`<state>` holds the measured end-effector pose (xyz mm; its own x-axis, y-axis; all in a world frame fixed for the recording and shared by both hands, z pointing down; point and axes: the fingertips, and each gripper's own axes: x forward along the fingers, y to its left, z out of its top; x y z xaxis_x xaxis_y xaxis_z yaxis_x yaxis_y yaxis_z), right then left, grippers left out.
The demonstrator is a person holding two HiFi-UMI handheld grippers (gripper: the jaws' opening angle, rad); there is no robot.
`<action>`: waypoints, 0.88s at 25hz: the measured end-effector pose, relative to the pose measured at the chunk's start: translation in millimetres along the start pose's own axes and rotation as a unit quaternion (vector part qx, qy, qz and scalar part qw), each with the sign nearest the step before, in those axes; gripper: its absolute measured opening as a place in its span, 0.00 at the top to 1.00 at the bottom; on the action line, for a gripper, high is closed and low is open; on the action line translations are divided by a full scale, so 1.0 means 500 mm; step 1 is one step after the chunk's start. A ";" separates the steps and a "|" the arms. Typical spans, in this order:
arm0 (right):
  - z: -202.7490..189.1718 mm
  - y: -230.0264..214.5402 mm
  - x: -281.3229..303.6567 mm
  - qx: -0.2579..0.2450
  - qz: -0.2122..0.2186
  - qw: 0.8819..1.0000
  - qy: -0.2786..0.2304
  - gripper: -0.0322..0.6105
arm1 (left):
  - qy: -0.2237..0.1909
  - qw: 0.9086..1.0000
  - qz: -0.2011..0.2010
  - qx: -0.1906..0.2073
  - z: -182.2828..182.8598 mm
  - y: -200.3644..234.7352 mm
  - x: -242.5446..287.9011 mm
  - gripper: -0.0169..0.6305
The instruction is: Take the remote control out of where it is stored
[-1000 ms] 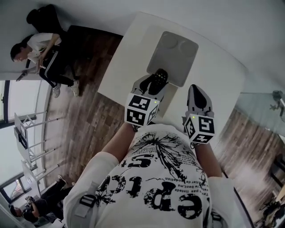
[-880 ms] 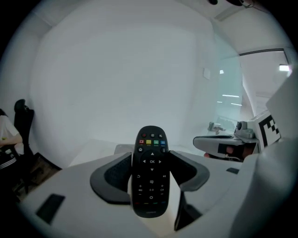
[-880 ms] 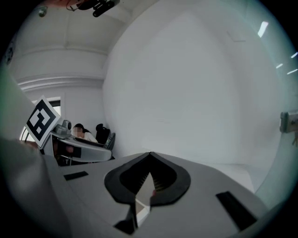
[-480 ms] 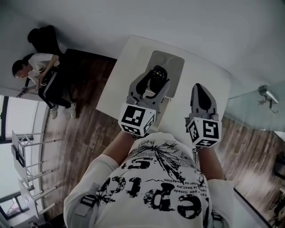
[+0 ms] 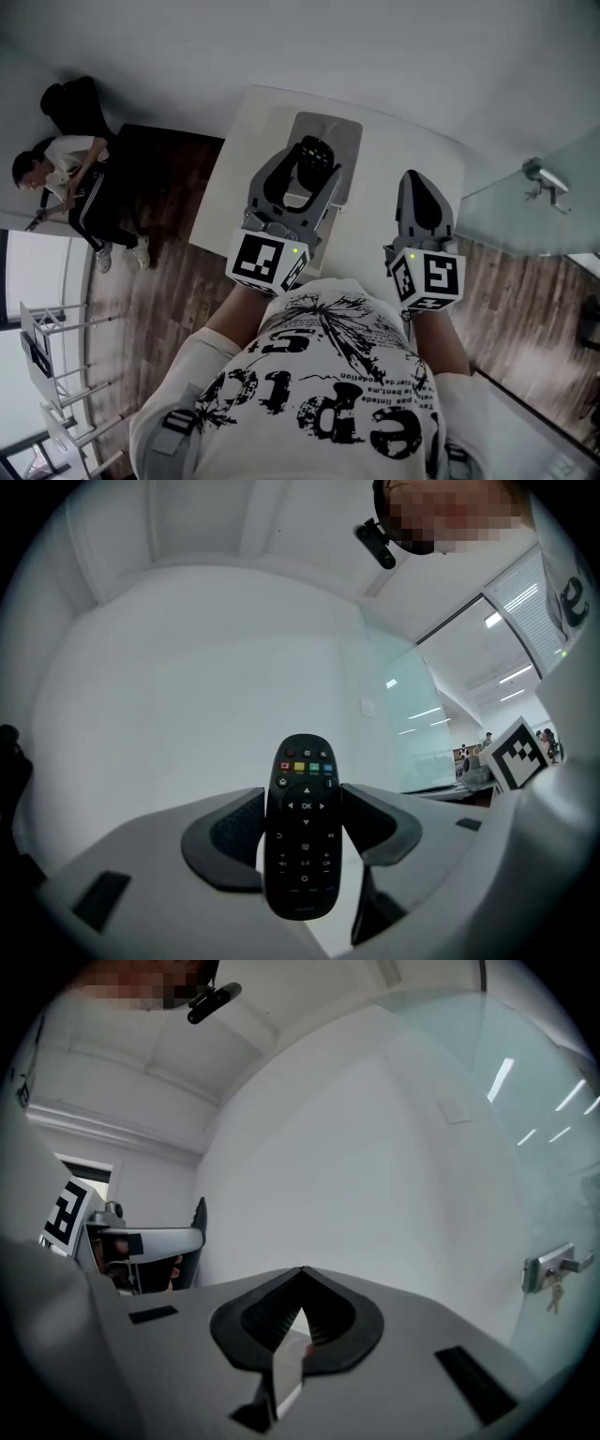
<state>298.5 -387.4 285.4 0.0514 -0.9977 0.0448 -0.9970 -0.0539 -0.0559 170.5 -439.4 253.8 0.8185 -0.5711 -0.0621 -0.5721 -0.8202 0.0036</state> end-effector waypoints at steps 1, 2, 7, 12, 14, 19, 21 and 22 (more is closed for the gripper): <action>-0.001 -0.001 -0.004 -0.002 -0.001 1.000 0.000 0.95 | 0.002 1.000 -0.001 0.000 -0.003 -0.003 0.003 0.56; 0.000 -0.003 -0.007 -0.004 -0.004 1.000 -0.003 0.95 | 0.003 1.000 -0.002 0.000 -0.005 -0.006 0.006 0.56; 0.011 -0.005 -0.018 -0.027 -0.022 0.999 -0.022 0.95 | 0.011 1.000 -0.009 -0.009 -0.011 -0.006 0.018 0.56; 0.001 -0.003 -0.015 -0.030 -0.021 0.999 -0.017 0.95 | 0.021 1.000 -0.013 -0.016 -0.025 -0.006 0.021 0.56; -0.008 -0.006 -0.009 -0.032 -0.020 0.999 -0.009 0.95 | 0.025 0.999 -0.015 -0.017 -0.031 -0.008 0.025 0.56; -0.021 0.004 0.003 -0.031 -0.018 0.999 0.002 0.95 | 0.033 0.999 -0.015 -0.020 -0.044 -0.003 0.024 0.56; -0.023 0.007 0.007 -0.030 -0.016 0.999 0.002 0.95 | 0.036 0.999 -0.013 -0.022 -0.050 -0.001 0.024 0.56; -0.024 0.009 0.008 -0.031 -0.014 0.999 0.002 0.95 | 0.038 0.999 -0.012 -0.023 -0.053 0.002 0.023 0.56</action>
<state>293.3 -391.2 297.5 0.0792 -0.9956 0.0496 -0.9969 -0.0790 0.0064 180.9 -447.5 279.6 0.8344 -0.5511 0.0137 -0.5510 -0.8331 0.0481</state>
